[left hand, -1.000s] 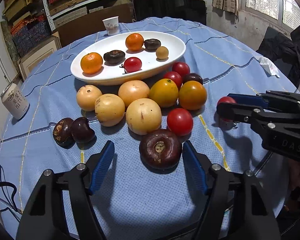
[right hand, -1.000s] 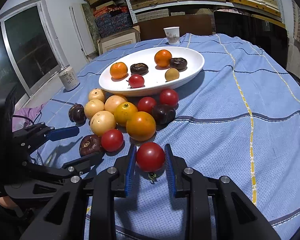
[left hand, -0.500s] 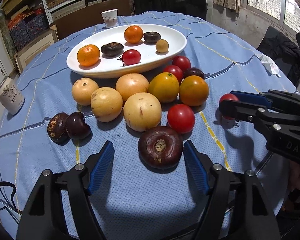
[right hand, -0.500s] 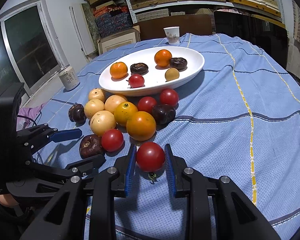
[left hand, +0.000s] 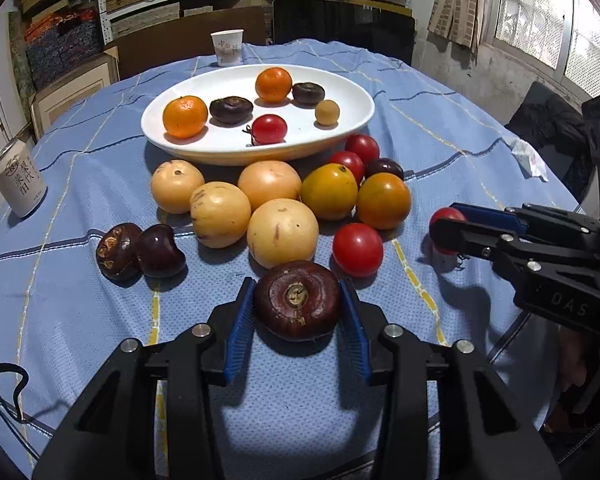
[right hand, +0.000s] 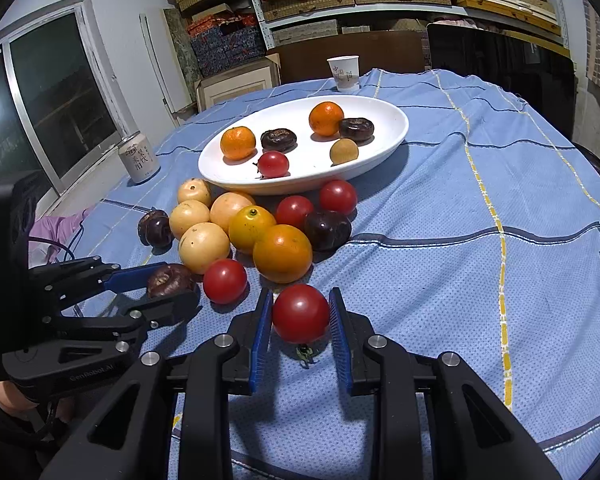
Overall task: Organize fruits
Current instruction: 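Carry both fruits onto the white plate and open both tools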
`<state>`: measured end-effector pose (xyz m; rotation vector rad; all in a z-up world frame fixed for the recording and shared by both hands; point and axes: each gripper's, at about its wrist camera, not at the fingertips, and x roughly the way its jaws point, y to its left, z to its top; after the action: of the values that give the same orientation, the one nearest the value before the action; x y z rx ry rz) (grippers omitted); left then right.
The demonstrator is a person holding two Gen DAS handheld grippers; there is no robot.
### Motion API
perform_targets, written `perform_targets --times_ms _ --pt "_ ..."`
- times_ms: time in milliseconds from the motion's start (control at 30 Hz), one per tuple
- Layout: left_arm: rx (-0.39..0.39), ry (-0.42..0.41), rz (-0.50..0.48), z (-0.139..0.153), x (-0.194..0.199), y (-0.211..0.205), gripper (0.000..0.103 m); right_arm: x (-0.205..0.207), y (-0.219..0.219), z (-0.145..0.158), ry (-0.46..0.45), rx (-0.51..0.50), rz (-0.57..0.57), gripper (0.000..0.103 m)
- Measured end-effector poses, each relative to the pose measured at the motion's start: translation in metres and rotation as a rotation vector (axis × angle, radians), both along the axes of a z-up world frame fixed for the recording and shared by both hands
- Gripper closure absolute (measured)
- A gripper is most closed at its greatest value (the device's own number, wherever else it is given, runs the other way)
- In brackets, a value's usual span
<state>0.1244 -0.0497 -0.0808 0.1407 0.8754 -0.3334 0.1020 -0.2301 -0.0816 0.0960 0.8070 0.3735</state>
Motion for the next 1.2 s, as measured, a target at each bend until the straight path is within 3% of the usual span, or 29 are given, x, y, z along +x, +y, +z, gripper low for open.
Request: perform_targets --times_ms 733,1000,1200 --pt "-0.074 -0.062 0.081 0.040 0.000 0.041 0.062 0.000 0.006 0.012 -0.029 -0.047 0.015 0.074" --pt "-0.065 -0.070 0.077 0.069 0.071 0.029 0.062 0.059 0.012 0.066 -0.125 -0.102 0.030 0.074" --pt "-0.054 0.003 0.094 0.057 0.133 0.022 0.062 0.131 0.023 0.075 -0.120 -0.119 0.026 0.074"
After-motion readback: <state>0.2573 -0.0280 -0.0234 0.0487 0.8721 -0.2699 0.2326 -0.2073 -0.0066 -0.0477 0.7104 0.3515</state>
